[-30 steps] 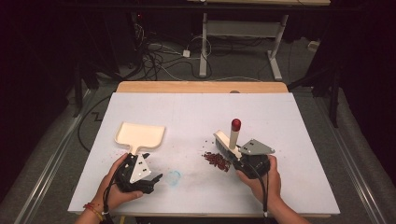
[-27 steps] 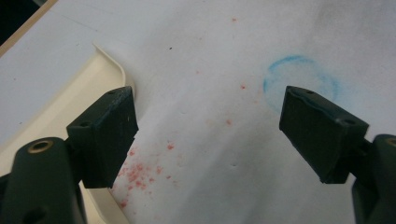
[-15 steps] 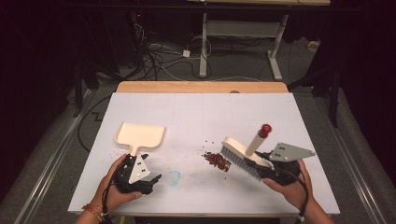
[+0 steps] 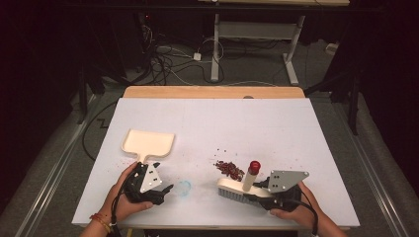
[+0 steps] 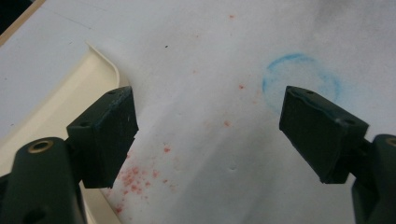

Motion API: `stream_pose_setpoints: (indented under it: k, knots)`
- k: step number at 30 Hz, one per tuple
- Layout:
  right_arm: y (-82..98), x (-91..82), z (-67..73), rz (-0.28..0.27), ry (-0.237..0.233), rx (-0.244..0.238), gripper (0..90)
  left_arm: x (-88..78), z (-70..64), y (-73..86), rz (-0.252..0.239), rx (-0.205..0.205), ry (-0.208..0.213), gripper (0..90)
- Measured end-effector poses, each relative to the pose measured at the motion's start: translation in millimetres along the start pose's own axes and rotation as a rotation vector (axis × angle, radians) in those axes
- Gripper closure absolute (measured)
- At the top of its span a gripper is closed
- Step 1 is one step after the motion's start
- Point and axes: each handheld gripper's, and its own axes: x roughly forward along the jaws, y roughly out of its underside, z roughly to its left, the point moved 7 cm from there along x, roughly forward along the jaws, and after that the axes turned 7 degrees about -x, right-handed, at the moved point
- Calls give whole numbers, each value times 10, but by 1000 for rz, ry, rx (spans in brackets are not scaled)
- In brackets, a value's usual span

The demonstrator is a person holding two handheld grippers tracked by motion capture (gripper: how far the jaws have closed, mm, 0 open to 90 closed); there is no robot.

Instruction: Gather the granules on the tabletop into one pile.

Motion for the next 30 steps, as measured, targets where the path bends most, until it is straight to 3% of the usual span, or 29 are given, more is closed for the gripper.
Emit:
stream_pose_setpoints:
  k: [9,16,24,26,30]
  knots:
    - [-43,107,-291,-11,27,1,675,15,-10,12,15,9,2,186]
    - [-187,115,-503,-69,72,0,675,23,-25,15,21,7,2,186]
    - [-364,285,-1043,-95,150,-30,675,54,-3,20,27,-2,6,186]
    - [-357,387,-1199,-65,185,-44,675,56,4,25,35,0,6,186]
    - [-283,630,-1419,-6,202,-51,675,58,-10,27,32,-1,10,186]
